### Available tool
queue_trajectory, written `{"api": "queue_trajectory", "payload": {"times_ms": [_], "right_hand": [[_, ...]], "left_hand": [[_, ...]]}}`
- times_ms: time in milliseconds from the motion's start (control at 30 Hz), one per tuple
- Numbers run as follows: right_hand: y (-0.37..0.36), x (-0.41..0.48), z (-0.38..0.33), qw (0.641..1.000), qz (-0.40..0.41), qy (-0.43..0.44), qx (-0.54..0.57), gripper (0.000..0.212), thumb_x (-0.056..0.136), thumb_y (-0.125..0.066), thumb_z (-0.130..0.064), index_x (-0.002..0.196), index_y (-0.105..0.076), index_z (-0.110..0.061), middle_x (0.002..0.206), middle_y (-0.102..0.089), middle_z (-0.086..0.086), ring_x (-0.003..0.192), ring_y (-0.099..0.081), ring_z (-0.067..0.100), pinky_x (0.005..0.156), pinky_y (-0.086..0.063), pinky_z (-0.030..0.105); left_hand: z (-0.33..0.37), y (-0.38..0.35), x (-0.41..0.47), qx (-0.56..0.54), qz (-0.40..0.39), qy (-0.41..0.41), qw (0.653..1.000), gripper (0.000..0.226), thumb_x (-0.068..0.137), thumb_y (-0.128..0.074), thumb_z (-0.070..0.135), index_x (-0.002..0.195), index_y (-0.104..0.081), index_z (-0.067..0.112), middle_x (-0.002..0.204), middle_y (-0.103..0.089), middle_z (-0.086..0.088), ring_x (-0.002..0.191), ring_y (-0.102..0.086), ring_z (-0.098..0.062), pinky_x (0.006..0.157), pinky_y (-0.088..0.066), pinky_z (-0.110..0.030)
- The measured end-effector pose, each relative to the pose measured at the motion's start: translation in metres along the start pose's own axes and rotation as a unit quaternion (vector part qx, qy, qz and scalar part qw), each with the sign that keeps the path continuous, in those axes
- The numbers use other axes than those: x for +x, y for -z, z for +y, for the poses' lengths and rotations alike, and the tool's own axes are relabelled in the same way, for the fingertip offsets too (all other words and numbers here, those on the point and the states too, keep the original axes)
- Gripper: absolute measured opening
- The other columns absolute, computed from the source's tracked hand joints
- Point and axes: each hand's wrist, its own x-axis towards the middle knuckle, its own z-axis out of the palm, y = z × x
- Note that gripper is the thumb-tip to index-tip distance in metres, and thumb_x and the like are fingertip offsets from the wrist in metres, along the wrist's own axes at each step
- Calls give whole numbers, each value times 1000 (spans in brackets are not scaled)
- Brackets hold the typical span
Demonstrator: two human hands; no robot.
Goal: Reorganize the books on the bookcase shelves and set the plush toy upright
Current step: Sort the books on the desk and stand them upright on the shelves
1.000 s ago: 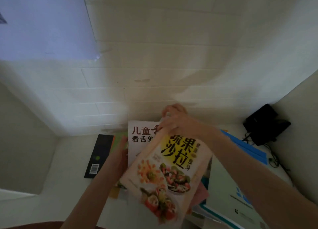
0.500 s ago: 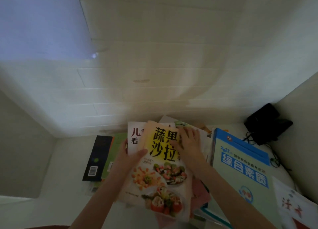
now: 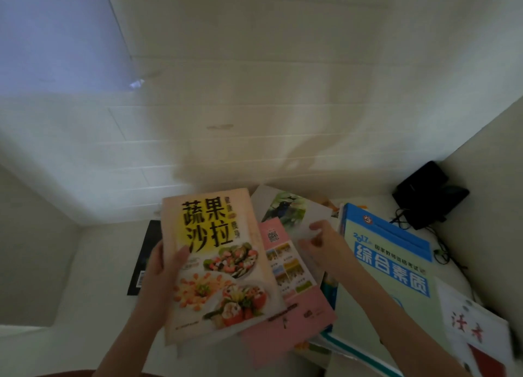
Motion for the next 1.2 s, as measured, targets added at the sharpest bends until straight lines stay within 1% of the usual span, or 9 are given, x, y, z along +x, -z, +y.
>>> {"api": "queue_trajectory", "payload": {"times_ms": [133,300,500,633,767,867,967,1067,1200], "right_hand": [[-10,-6,-6,987,-93,-23,-130,59,76,-74,-47,113,-45,-11,106,-59,2,94,-60,17,76,-50,30],[-1,-14,-13,990,-131,13,-43,19,87,-68,-27,76,-60,-14,79,-68,-1,71,-66,14,61,-51,23],[71,-52,-51,971,160,159,84,24,88,-65,-22,72,-47,-23,72,-61,-10,58,-59,2,51,-43,16],[55,-57,-76,915,162,328,171,33,85,-65,-3,73,-51,-31,97,-71,-18,91,-66,1,71,-52,16],[-12,-32,-32,916,34,395,-65,28,83,-50,-2,94,-71,-15,141,-43,-6,138,-20,2,111,-17,7],[-30,-26,-6,954,-40,296,-24,44,79,-46,16,83,-67,-22,141,-45,-4,141,-17,7,118,-22,36],[-31,-28,-6,976,30,157,145,30,92,-50,2,99,-60,-26,129,-51,-6,125,-43,11,94,-45,19],[-41,-25,-9,995,4,66,76,61,84,-66,-43,135,-40,-23,133,-38,2,121,-39,18,96,-39,29],[-55,-21,-18,989,-31,135,-56,76,82,-68,-44,145,-25,-35,146,-25,-1,134,-15,25,107,-20,34]], "left_hand": [[-3,12,0,-33,7,18,999,35,93,-53,25,127,-49,17,105,-68,-16,80,-70,-32,53,-56,-35],[0,11,0,-52,-1,12,999,35,92,-55,24,126,-49,20,103,-68,-16,79,-70,-32,56,-57,-38],[0,9,2,-44,-25,31,998,36,91,-57,24,126,-49,21,105,-67,-17,81,-69,-36,68,-57,-48],[2,-1,-2,-25,-42,29,998,34,93,-52,32,125,-50,20,102,-69,-14,76,-71,-29,58,-57,-39],[10,-3,-1,-153,-118,86,977,56,95,-21,54,111,-61,17,94,-74,-11,77,-72,-26,54,-57,-34],[11,0,0,-166,-141,105,970,57,89,-29,58,120,-58,21,107,-71,-12,91,-70,-31,63,-59,-39],[3,1,3,-115,-106,96,983,46,89,-50,39,131,-49,21,109,-69,-11,87,-70,-31,62,-58,-40],[3,-1,2,-111,-90,89,986,42,92,-51,34,133,-46,24,106,-70,-10,83,-71,-31,59,-57,-39],[7,-7,0,-100,-71,64,990,42,87,-61,24,127,-50,21,104,-70,-8,81,-72,-24,56,-57,-33]]}}
